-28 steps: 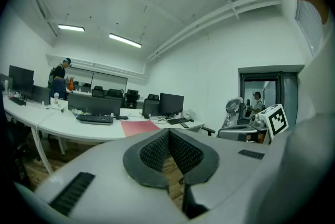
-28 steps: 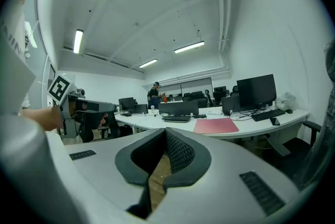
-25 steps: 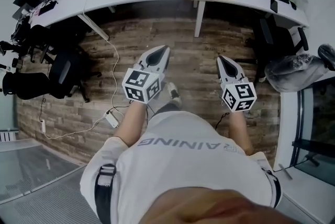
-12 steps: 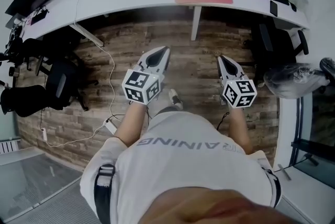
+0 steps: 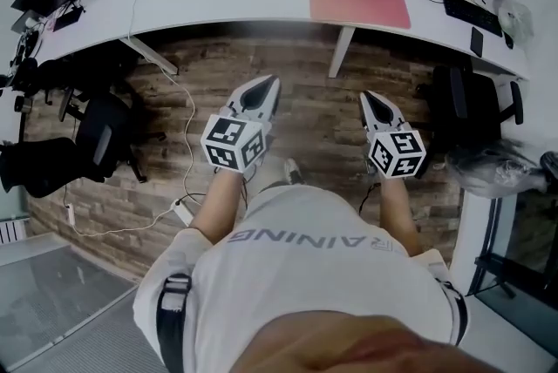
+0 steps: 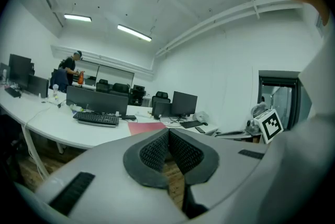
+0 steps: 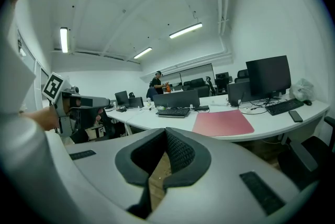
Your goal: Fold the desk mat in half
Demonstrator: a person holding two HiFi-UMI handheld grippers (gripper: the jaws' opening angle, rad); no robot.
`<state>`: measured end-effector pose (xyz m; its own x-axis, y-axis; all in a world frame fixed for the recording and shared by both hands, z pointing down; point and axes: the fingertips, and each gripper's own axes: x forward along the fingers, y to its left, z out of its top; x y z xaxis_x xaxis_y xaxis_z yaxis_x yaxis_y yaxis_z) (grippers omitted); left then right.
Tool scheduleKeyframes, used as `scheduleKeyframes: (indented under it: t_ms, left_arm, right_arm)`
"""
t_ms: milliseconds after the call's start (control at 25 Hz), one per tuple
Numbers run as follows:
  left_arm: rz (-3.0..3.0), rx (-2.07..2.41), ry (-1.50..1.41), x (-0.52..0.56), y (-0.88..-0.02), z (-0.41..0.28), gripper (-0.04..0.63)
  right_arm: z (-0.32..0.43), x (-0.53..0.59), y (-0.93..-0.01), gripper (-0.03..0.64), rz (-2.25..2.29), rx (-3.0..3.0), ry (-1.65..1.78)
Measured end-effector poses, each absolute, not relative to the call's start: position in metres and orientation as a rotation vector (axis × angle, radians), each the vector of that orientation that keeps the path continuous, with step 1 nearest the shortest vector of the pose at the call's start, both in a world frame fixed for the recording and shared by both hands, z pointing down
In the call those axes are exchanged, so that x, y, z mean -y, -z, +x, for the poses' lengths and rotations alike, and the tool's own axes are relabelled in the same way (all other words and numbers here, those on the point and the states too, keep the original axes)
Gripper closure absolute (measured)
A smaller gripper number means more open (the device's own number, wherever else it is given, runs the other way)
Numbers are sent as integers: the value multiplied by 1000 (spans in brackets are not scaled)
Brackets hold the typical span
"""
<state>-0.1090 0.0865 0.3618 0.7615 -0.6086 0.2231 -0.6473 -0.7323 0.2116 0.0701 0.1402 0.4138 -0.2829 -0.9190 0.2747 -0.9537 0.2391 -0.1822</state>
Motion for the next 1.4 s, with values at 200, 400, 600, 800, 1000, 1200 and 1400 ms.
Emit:
scheduleKeyframes:
  t_ms: [200,400,600,800,1000,1200,1400]
  left_arm:
    - [2660,1021,-154,-34,-361,-122,568]
    - [2638,1033,-116,-4,-363,-123,568]
    - [2603,1063,-104,24,-370,-117,568]
    - [2556,1163,-103,59,-380,-108,568]
    - [2531,1243,-108,100,-376,-69,568]
    - [2515,1313,-111,143,-370,-19,568]
    - [2488,1347,-145,176,-375,29,568]
  right_arm:
    - [67,-93,-405,594,1785,2384,-416]
    - [76,-64,-408,594,1772,2329,-432]
    - [81,-25,-408,594,1701,2332,-402]
    - [93,23,-419,594,1607,2384,-392]
    - [128,82,-420,594,1527,2452,-385]
    - [173,133,-414,594,1455,2505,-340]
    - [222,175,-423,594,1424,2517,-370]
